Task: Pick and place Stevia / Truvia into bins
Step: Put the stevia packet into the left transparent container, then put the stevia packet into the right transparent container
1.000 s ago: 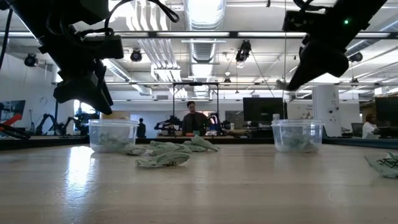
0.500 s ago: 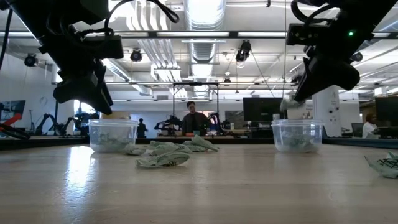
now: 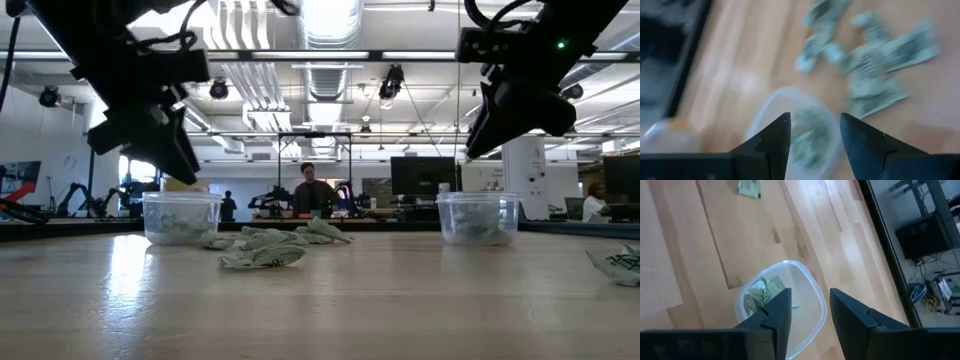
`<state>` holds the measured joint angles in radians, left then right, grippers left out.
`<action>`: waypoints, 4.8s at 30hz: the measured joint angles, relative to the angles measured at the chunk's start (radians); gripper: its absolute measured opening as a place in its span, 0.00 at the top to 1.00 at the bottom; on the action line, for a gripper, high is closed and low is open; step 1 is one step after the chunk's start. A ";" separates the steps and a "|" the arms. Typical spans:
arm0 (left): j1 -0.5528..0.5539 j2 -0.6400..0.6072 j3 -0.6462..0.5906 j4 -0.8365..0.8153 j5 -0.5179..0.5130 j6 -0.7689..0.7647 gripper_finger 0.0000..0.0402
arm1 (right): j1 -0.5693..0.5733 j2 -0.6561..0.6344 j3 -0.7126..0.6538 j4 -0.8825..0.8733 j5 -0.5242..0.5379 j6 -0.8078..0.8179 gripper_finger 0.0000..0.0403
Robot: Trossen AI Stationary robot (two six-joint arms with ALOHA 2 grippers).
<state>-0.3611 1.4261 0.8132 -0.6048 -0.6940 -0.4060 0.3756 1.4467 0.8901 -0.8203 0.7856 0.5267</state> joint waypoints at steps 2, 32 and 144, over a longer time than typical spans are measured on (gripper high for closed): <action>-0.001 0.000 -0.002 0.086 0.050 0.081 0.61 | 0.002 0.000 0.002 0.016 0.000 -0.011 0.69; 0.094 0.256 -0.026 0.589 0.322 0.394 0.62 | 0.006 0.000 -0.006 0.052 -0.012 -0.026 0.76; 0.040 -0.087 -0.072 -0.033 -0.040 -0.128 0.68 | 0.188 0.021 -0.043 0.555 -0.666 -0.143 0.82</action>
<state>-0.3210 1.3392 0.7414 -0.6380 -0.7340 -0.5341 0.5633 1.4682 0.8467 -0.2652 0.1192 0.3832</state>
